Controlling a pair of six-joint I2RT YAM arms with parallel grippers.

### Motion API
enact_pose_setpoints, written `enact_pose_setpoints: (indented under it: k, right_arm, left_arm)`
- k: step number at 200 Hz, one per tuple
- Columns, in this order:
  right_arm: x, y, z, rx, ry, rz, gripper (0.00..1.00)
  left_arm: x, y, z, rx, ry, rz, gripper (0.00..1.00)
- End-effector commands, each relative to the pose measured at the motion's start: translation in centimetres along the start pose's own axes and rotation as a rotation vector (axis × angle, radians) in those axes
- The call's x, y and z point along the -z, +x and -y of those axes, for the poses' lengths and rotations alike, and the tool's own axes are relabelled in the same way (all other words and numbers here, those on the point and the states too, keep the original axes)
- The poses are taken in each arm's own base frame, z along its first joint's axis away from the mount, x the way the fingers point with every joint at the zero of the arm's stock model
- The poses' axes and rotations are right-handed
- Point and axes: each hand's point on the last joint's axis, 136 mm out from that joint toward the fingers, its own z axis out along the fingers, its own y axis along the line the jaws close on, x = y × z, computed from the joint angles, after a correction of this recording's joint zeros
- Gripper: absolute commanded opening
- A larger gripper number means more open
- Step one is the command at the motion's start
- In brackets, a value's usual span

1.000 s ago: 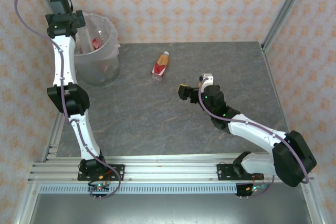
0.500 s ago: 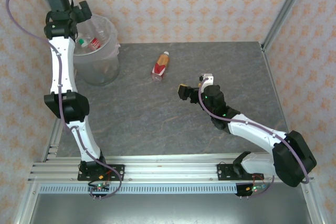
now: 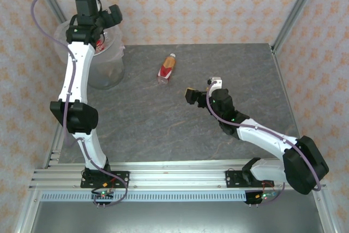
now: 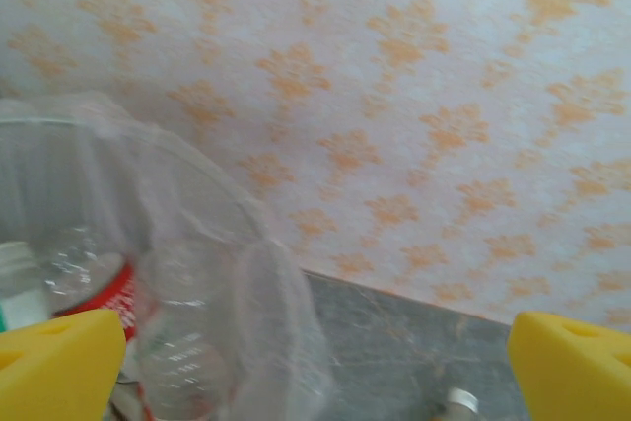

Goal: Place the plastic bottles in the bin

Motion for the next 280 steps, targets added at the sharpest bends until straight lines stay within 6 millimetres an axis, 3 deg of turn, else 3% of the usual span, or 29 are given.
enact_pose_setpoints:
  k: [1, 42, 74, 120, 145, 150, 219, 280]
  right_arm:
    - [0.3, 0.3, 1.2, -0.015, 0.061, 0.008, 0.99]
    - [0.4, 0.3, 2.5, -0.035, 0.135, 0.016, 0.99]
    - [0.7, 0.7, 4.3, -0.094, 0.228, 0.026, 0.99]
    - [0.1, 1.3, 4.1, -0.124, 0.207, 0.017, 0.99]
    - [-0.1, 1.1, 3.8, -0.125, 0.199, 0.014, 0.99]
    - [-0.2, 1.0, 3.8, -0.126, 0.2, 0.015, 0.99]
    - [-0.2, 1.4, 4.1, -0.131, 0.214, -0.001, 0.99]
    - [-0.3, 1.4, 4.1, -0.128, 0.218, -0.016, 0.99]
  left_arm:
    - [3.0, -1.1, 3.4, -0.002, 0.041, 0.067, 1.0]
    - [3.0, 3.3, 8.3, -0.065, 0.084, -0.012, 1.0]
    - [3.0, 7.7, 10.7, -0.104, 0.109, -0.121, 1.0]
    - [2.5, 13.6, 12.5, -0.168, 0.136, -0.247, 1.0]
    - [1.7, 16.3, 12.7, -0.207, 0.118, -0.326, 1.0]
    - [0.6, 17.9, 12.5, -0.221, 0.101, -0.365, 1.0]
    - [-4.4, 27.0, 11.4, -0.34, 0.016, -0.625, 1.0]
    - [-8.6, 32.2, 11.8, -0.413, 0.049, -0.725, 1.0]
